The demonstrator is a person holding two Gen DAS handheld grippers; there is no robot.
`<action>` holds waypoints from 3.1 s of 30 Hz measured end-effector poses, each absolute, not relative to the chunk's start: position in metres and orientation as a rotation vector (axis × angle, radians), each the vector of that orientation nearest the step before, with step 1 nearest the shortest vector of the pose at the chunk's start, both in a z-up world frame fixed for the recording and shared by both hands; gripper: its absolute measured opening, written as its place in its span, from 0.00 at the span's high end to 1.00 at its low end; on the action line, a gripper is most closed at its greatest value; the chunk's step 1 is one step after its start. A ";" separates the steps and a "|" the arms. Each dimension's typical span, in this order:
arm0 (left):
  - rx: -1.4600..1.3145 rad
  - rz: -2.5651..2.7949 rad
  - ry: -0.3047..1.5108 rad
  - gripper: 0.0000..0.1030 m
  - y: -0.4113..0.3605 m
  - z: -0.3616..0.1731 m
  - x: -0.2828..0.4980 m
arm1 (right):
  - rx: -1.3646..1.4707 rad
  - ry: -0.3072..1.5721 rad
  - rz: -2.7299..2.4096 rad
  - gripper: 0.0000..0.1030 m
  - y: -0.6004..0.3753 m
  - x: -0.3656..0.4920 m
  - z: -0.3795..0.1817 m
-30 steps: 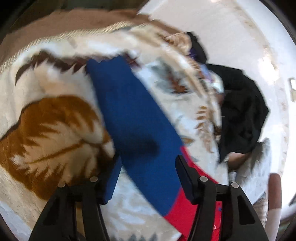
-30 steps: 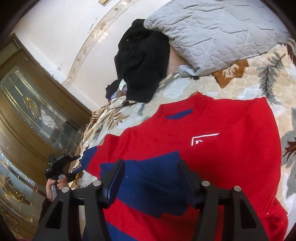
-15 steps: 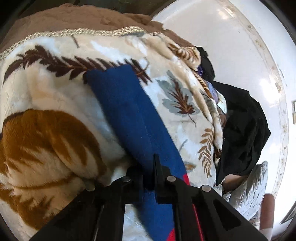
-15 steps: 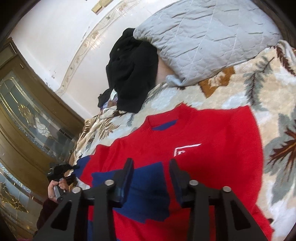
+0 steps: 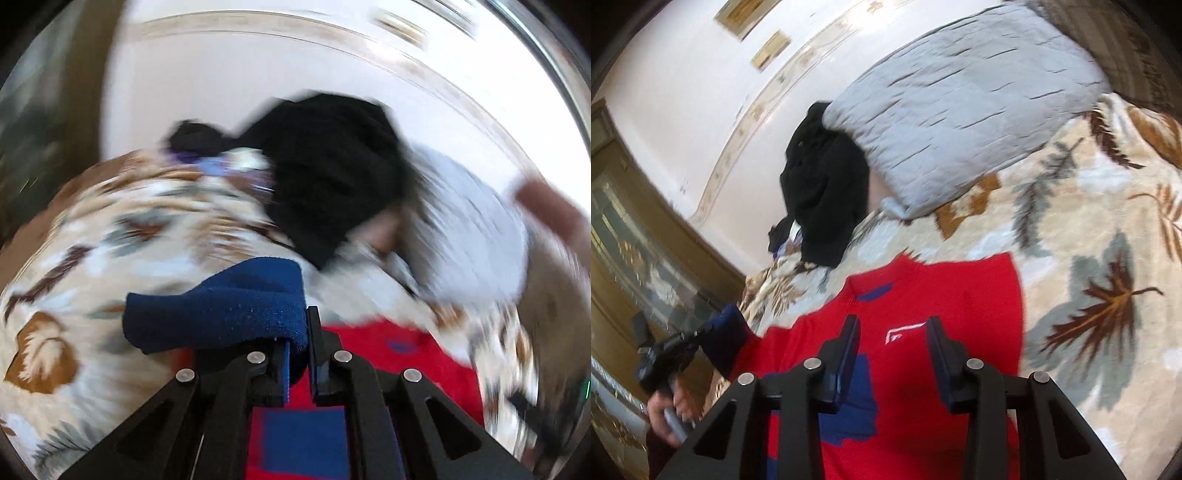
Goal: Fold small clothes
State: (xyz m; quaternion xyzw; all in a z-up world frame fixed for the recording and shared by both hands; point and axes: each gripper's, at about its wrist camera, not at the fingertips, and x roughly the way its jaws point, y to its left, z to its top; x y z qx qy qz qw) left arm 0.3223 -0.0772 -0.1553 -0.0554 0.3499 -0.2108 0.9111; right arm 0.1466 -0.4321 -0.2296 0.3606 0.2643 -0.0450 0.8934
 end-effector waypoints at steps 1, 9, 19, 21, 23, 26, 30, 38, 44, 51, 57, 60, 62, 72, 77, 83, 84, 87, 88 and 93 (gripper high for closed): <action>-0.068 -0.472 0.726 0.93 -0.099 -0.156 0.311 | 0.757 0.538 -0.105 0.61 -0.437 0.144 -0.228; 0.338 -0.699 0.834 0.70 -0.233 -0.191 0.223 | 0.863 0.507 -0.126 0.34 -0.468 0.133 -0.223; 0.037 -0.445 0.747 0.28 -0.115 -0.175 0.281 | 0.718 0.661 0.005 0.31 -0.407 0.172 -0.230; 0.012 -0.366 0.813 0.28 -0.099 -0.202 0.300 | 0.622 0.697 0.041 0.31 -0.377 0.183 -0.226; 0.014 -0.309 0.887 0.28 -0.092 -0.228 0.315 | 0.491 0.719 0.047 0.31 -0.346 0.194 -0.221; 0.055 -0.253 1.012 0.28 -0.095 -0.255 0.332 | 0.302 0.734 0.056 0.30 -0.301 0.211 -0.219; 0.120 -0.235 0.999 0.28 -0.101 -0.260 0.334 | 0.089 0.829 0.018 0.29 -0.254 0.246 -0.239; 0.147 -0.238 1.023 0.28 -0.090 -0.269 0.336 | 0.347 0.821 -0.462 0.46 -0.369 0.193 -0.241; 0.158 -0.239 0.921 0.28 -0.090 -0.247 0.321 | 0.535 0.741 -0.416 0.43 -0.415 0.128 -0.226; 0.316 -0.298 0.997 0.28 -0.117 -0.272 0.316 | 0.372 0.937 -0.199 0.63 -0.355 0.168 -0.266; 0.243 -0.365 0.991 0.28 -0.102 -0.256 0.310 | 0.440 0.909 -0.151 0.60 -0.365 0.139 -0.249; 0.208 -0.409 0.979 0.28 -0.085 -0.244 0.294 | 0.470 0.864 -0.107 0.40 -0.365 0.109 -0.221; 0.181 -0.440 0.976 0.28 -0.069 -0.238 0.277 | 0.516 0.849 -0.046 0.31 -0.364 0.082 -0.212; 0.053 -0.487 1.037 0.28 0.026 -0.257 0.144 | 0.579 1.057 0.052 0.31 -0.325 -0.030 -0.249; 0.046 -0.508 1.107 0.28 0.040 -0.278 0.096 | 0.555 1.171 0.003 0.31 -0.297 -0.042 -0.284; -0.028 -0.538 1.186 0.56 0.036 -0.292 0.092 | 0.522 1.229 -0.053 0.42 -0.271 -0.039 -0.313; -0.028 -0.524 1.193 0.56 0.036 -0.294 0.092 | 0.511 1.223 -0.057 0.50 -0.269 -0.040 -0.312; -0.014 -0.515 1.226 0.52 0.033 -0.303 0.092 | 0.514 1.198 -0.049 0.61 -0.275 -0.043 -0.307; -0.014 -0.528 1.252 0.50 0.031 -0.308 0.091 | 0.532 1.200 -0.048 0.61 -0.279 -0.043 -0.309; -0.042 -0.601 1.283 0.50 0.022 -0.315 0.084 | 0.601 1.235 -0.070 0.45 -0.286 -0.040 -0.321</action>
